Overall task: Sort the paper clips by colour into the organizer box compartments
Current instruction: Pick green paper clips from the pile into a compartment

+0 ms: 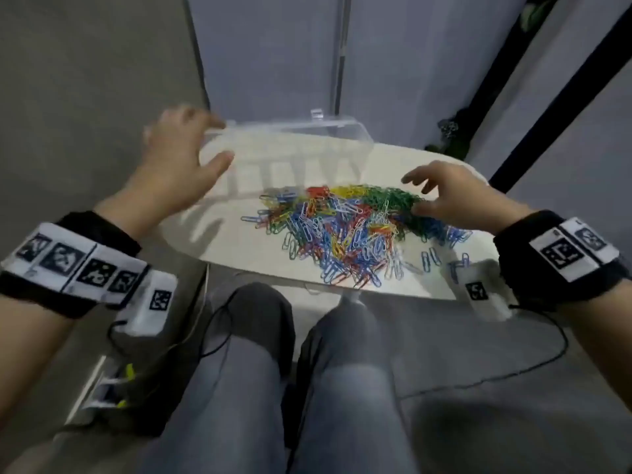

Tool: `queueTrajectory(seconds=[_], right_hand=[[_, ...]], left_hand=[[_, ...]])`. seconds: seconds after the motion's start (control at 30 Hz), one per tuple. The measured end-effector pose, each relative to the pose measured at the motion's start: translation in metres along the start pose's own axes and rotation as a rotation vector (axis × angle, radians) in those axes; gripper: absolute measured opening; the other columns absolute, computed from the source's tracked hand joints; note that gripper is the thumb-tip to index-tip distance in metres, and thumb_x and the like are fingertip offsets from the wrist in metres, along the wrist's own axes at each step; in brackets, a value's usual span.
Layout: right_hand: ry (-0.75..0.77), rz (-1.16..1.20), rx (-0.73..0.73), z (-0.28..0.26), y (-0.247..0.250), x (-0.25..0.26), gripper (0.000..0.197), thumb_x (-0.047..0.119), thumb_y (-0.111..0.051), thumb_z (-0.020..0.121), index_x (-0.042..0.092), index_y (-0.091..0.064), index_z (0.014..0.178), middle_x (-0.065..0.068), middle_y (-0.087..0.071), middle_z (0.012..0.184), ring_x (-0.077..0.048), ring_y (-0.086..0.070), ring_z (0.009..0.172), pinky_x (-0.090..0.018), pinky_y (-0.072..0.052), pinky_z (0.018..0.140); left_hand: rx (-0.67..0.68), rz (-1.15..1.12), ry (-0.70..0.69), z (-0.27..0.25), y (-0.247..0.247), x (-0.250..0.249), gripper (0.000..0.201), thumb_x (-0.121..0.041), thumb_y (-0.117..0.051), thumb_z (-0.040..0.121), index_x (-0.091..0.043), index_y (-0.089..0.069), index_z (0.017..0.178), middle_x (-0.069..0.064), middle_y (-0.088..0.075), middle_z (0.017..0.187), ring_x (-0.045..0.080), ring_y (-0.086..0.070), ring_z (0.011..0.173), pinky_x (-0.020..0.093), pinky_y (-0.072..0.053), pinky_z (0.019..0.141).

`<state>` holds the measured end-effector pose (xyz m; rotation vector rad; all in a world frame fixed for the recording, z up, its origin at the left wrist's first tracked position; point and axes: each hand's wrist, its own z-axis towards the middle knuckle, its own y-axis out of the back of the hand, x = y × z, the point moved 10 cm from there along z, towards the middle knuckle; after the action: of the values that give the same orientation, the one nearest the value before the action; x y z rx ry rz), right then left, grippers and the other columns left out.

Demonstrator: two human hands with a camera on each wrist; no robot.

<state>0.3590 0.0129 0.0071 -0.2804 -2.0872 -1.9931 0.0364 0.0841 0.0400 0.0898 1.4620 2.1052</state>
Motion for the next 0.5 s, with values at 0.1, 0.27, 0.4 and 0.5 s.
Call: queueTrajectory(seconds=[0.1, 0.27, 0.4, 0.5], right_hand=[[-0.071, -0.020, 0.019, -0.005, 0.001, -0.009, 0.049, 0.020, -0.076, 0.080, 0.016, -0.059, 0.126, -0.007, -0.060, 0.119, -0.022, -0.059, 0.098, -0.034, -0.048, 0.086], [-0.160, -0.007, 0.040, -0.001, -0.003, -0.012, 0.050, 0.018, -0.075, 0.082, 0.017, -0.057, 0.129, -0.008, -0.059, 0.121, -0.020, -0.055, 0.095, -0.029, -0.046, 0.080], [-0.200, -0.032, 0.088, 0.007, -0.007, -0.012, 0.055, 0.018, -0.075, 0.081, 0.016, -0.054, 0.132, -0.010, -0.057, 0.126, -0.019, -0.052, 0.096, -0.026, -0.039, 0.082], [-0.223, -0.053, 0.125, 0.010, -0.011, -0.013, 0.059, 0.023, -0.076, 0.081, 0.015, -0.052, 0.134, -0.009, -0.054, 0.131, -0.022, -0.053, 0.107, -0.025, -0.037, 0.084]], left_hand=[[0.013, -0.088, 0.239, -0.010, -0.001, 0.055, 0.067, -0.047, -0.059, 0.090, -0.004, -0.042, 0.138, 0.027, -0.046, 0.130, 0.042, -0.041, 0.124, 0.051, -0.036, 0.101], [0.058, -0.327, 0.411, -0.018, -0.013, 0.085, 0.065, -0.032, -0.059, 0.095, 0.006, -0.033, 0.141, 0.027, -0.055, 0.126, 0.042, -0.054, 0.112, 0.051, -0.046, 0.095], [0.164, -0.599, 0.491, -0.007, -0.034, 0.077, 0.050, -0.013, -0.053, 0.098, 0.000, -0.034, 0.143, 0.022, -0.059, 0.096, 0.026, -0.061, 0.064, 0.031, -0.054, 0.045], [0.183, -0.617, 0.458, 0.008, -0.042, 0.073, 0.033, -0.007, -0.052, 0.098, 0.002, -0.049, 0.129, 0.023, -0.054, 0.088, 0.017, -0.063, 0.048, 0.024, -0.051, 0.038]])
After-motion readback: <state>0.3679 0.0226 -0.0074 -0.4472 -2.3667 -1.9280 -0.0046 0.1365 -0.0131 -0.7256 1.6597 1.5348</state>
